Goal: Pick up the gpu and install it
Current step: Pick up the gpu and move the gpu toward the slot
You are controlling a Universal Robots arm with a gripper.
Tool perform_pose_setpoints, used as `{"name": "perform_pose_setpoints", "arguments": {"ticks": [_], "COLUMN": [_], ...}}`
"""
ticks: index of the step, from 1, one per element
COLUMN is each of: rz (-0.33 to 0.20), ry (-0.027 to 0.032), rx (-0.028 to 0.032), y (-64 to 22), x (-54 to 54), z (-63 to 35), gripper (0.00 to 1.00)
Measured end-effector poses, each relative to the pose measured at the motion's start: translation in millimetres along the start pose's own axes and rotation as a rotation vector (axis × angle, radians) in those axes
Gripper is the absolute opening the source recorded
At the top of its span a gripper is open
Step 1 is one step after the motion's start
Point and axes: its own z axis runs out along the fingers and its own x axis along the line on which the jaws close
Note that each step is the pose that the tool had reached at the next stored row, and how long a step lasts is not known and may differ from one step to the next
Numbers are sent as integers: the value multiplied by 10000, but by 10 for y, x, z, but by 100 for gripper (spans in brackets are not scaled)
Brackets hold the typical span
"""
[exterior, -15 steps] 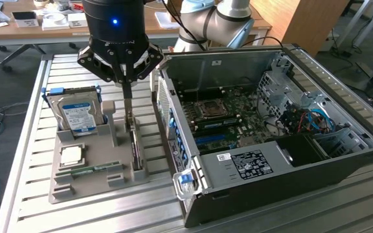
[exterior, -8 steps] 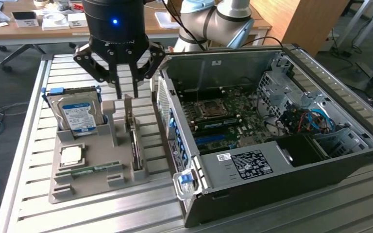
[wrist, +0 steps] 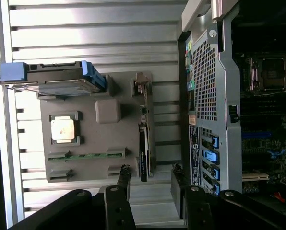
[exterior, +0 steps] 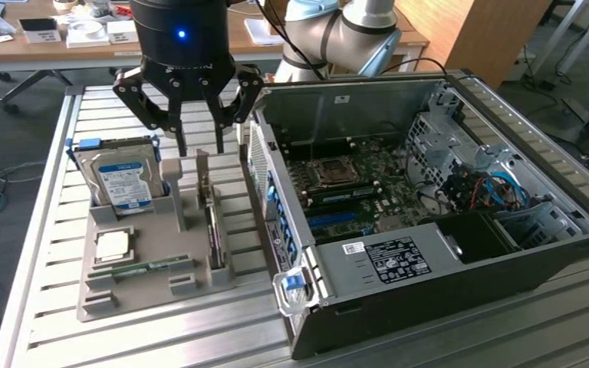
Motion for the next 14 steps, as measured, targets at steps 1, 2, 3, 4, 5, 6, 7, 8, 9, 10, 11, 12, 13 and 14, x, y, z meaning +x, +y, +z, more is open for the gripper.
{"name": "perform_pose_setpoints", "arguments": {"ticks": [1,2,3,4,5,6,7,8,9,10,11,12,13,14], "rz": [0,0,0,0,-1,-1,0,0,0,0,0,0,0,-1], "ry": [0,0,0,0,0,0,0,0,0,0,0,1,1,0], "rx": [1,0,0,0,0,0,0,0,0,0,0,1,1,0], "y": [0,0,0,0,0,0,0,0,0,0,0,0,0,0], "x": [0,0,0,0,0,0,0,0,0,0,0,0,0,0], "z": [0,0,0,0,0,0,0,0,0,0,0,0,2,7], "gripper": [47,47,47,47,47,47,47,47,47,47,47,47,47,47]}}
